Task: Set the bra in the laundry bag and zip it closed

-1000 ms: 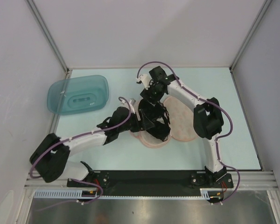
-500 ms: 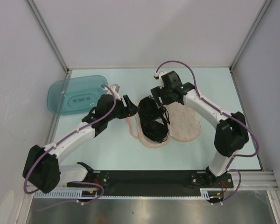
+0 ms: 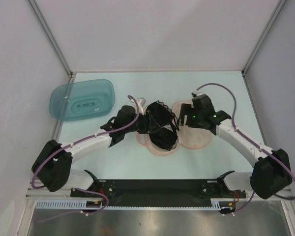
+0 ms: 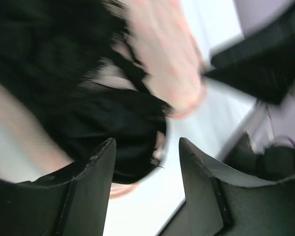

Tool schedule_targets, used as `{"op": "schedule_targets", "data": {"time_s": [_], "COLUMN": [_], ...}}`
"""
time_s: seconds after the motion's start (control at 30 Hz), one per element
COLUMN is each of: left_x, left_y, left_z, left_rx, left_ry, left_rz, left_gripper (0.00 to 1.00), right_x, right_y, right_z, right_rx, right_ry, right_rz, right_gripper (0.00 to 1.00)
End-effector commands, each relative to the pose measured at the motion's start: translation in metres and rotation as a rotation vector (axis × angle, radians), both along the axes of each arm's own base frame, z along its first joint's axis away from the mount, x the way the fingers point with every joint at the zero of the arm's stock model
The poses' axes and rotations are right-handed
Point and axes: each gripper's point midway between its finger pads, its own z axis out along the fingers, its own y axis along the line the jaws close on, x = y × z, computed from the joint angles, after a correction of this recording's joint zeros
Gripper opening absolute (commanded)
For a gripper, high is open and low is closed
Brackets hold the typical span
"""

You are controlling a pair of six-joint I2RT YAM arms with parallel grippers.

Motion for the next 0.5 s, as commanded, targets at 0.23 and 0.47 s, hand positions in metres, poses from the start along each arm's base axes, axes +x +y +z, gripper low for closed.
{"op": "schedule_targets", "data": {"time_s": [0.23,0.47], "left_x": [0.004,0.029], "left_y": [-0.056,-0.076], "left_z": [-0.003,-0.021], "left_rx": [-0.032,-0.011], "left_ry": [0.009,0.059], "left_rz": [-0.114,-0.128], "left_gripper": [0.58,0.5], "right_x": [-0.004,-0.016], "right_y": [-0.15,-0.158], "right_z": [-0.043,-0.079], "right_rx": [0.18,0.219], "right_ry": [0.131,0.207], "right_rz": [-0.644,-0.695], "right_gripper": [0.83,0.7]}}
